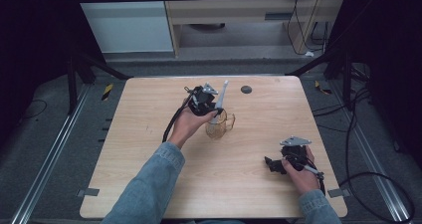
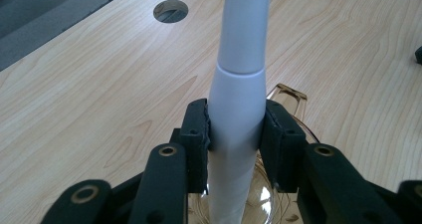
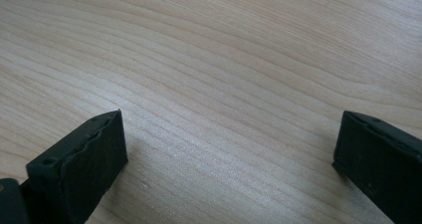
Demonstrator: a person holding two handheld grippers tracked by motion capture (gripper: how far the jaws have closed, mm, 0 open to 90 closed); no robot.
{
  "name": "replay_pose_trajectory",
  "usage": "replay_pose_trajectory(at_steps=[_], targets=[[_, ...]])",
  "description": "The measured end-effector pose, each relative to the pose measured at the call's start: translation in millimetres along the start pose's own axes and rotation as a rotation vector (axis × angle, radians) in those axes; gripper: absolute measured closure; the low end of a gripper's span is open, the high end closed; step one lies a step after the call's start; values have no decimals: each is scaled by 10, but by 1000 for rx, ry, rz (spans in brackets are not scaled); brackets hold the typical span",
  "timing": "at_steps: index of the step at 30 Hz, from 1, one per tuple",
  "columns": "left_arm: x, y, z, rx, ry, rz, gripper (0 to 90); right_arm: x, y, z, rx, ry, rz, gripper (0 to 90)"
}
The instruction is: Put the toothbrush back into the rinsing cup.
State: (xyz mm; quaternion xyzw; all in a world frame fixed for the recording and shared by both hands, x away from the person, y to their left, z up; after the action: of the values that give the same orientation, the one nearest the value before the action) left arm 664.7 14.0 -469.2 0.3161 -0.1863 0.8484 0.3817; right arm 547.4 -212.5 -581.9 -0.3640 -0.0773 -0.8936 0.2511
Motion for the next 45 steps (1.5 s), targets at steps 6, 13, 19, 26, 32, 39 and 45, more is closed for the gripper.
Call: replay_pose_trajectory(at_steps=[6,13,19,26,32,39,45], targets=[[-11,-13,16,19,14,1,659,0,0,0,0,0,0,3],[-19,-6,47,31,31,-5,657,0,0,0,0,0,0,3],[-22,-30,62,36,36,-3,658,0,-1,-1,-2,0,0,3],[-12,-24,97,34,41,1,655,0,1,1,2,0,0,3],[-12,-19,95,37,41,-2,652,0,1,0,1,0,0,3],[-7,-28,96,39,43,2,636,0,2,0,2,0,0,3],[-3,-26,106,42,50,3,611,0,0,0,0,0,0,4]])
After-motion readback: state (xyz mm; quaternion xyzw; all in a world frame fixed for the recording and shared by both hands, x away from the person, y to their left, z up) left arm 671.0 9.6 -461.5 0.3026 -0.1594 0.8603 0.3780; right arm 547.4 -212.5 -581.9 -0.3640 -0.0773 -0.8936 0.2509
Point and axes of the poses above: each handheld gripper's, and its own axes: x roughly backward along the jaws, z roughly out of its top, y roughly to its right, the point moved 10 cm from there along -x, roughly forward along the jaws, and after that the axes turned 4 degrees about z, right-handed, at the moved point
